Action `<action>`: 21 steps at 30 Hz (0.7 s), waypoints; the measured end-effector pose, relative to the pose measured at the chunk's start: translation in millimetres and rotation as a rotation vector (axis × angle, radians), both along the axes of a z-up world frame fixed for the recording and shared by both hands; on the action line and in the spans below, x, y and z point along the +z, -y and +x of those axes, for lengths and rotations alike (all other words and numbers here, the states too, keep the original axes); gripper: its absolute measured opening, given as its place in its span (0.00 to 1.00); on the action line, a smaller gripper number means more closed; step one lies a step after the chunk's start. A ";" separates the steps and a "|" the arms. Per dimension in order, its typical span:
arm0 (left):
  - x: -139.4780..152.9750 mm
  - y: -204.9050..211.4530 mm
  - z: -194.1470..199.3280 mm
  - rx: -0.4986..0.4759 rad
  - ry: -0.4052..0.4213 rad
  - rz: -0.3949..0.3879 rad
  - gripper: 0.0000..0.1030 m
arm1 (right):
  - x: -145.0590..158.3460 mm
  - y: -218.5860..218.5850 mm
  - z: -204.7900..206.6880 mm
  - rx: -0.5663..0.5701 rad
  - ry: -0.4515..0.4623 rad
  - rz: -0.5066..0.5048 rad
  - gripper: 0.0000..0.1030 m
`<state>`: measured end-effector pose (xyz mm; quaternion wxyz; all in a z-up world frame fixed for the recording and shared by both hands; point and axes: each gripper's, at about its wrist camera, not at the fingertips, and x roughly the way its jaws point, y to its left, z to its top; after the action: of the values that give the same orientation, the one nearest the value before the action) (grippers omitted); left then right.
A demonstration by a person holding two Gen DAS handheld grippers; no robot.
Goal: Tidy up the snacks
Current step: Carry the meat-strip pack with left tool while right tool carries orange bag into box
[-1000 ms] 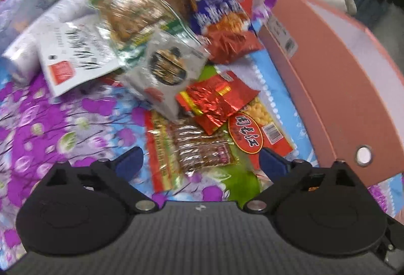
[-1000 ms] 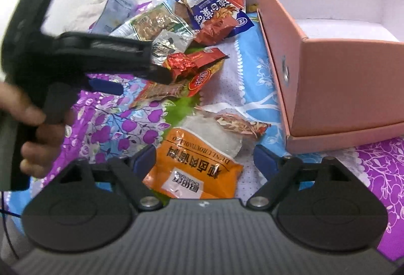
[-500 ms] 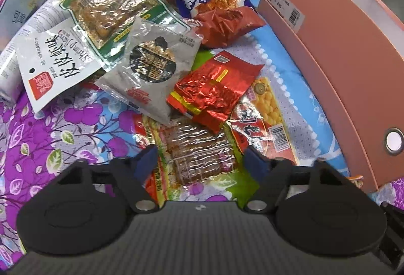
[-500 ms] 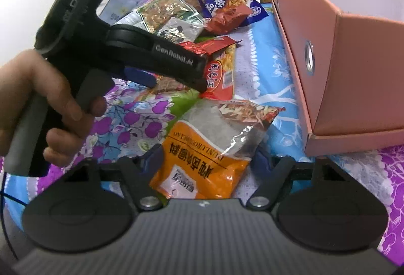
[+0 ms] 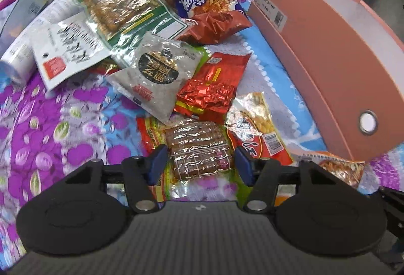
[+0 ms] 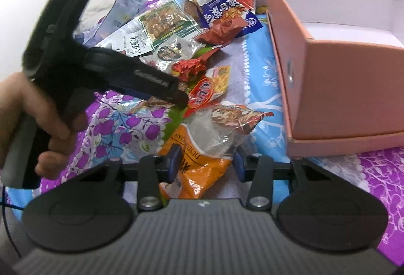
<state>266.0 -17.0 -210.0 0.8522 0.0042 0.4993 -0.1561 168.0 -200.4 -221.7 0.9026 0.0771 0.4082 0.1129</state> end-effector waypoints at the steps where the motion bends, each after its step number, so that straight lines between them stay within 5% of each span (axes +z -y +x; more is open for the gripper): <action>1: 2.2 -2.7 -5.6 0.010 -0.001 -0.010 0.61 | 1.2 0.4 -1.4 -0.001 0.000 -0.003 0.44; 21: 55.9 -54.1 -99.7 0.207 0.080 -0.167 0.61 | 40.1 -0.4 -27.9 0.000 0.055 -0.058 0.41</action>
<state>166.3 37.1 -154.1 0.8805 -0.1120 0.4478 -0.1082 140.1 -200.0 -181.6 0.9154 0.0478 0.3861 0.1033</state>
